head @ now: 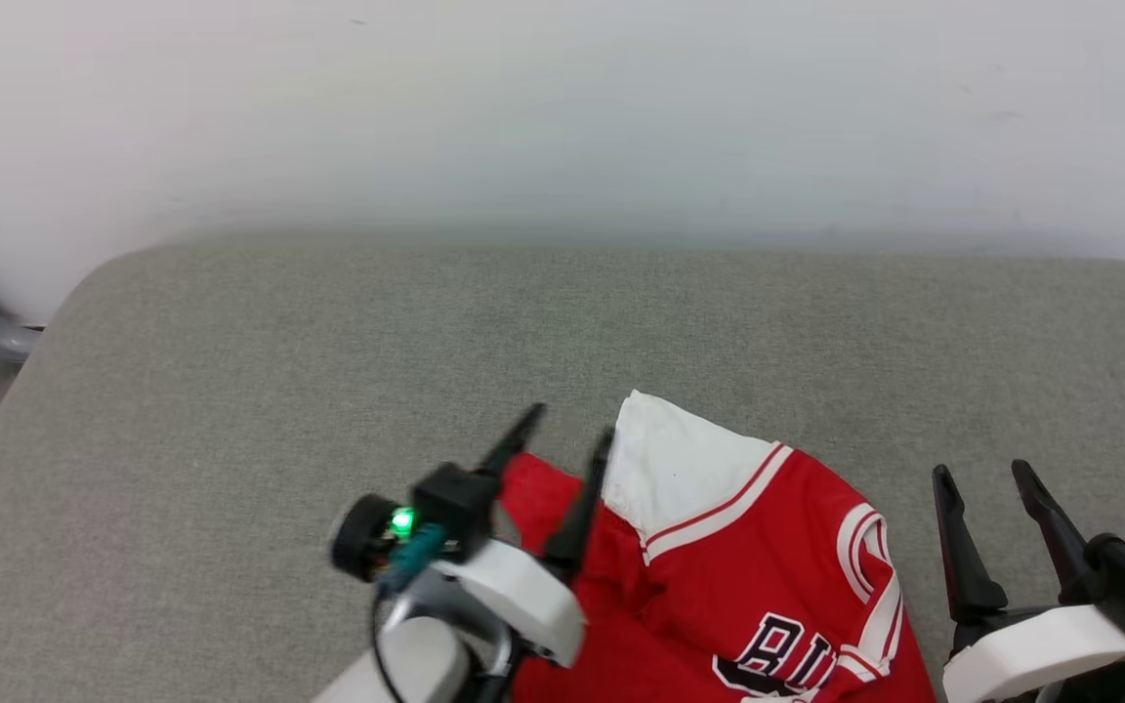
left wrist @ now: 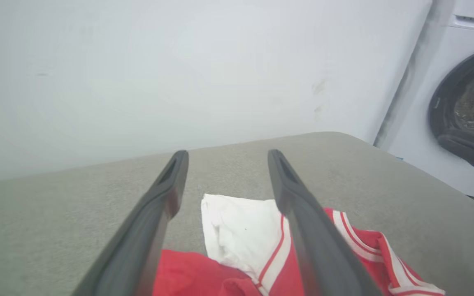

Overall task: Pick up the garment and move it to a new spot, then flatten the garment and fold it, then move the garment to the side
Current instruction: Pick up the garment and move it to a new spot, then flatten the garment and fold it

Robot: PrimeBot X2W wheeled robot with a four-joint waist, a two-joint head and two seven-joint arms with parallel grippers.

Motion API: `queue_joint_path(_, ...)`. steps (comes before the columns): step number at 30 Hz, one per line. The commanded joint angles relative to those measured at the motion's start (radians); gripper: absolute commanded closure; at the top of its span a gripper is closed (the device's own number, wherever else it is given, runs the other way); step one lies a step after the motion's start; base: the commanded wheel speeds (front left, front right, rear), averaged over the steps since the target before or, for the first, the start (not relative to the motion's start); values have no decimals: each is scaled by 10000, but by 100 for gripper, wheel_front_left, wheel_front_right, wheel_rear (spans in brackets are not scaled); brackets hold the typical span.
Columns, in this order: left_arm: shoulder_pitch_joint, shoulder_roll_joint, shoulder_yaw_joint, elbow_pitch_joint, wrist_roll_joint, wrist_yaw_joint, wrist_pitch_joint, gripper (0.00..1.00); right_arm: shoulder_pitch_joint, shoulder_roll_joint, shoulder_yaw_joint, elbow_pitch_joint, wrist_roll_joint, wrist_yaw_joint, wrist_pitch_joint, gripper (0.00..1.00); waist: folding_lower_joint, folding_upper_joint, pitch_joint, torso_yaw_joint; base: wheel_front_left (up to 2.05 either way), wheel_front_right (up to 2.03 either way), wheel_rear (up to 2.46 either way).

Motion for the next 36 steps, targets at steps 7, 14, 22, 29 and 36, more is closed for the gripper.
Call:
queue_joint_path(7,1355,917,1933,-723,277,775,-48,0,381,13,-49,-349,-4,-7,158,0,1,-1,-188,225,0,0,0)
queue_joint_path(14,2441,1608,3022,-1157,470,926,-49,0,690,13,-136,-641,115,-7,300,0,1,-1,-337,224,0,0,0)
queue_joint_path(22,2712,1859,3168,-1293,588,812,-50,0,841,13,-191,-826,195,-7,391,0,1,-1,-361,210,0,0,0)
queue_joint_path(29,2112,1782,2699,-1099,454,341,706,0,746,13,-171,-868,181,-7,431,0,1,-1,-192,204,0,0,0)
queue_joint_path(36,679,1347,1665,-596,118,-732,2801,0,475,15,51,-931,150,-7,574,0,1,-1,432,-168,0,0,0)
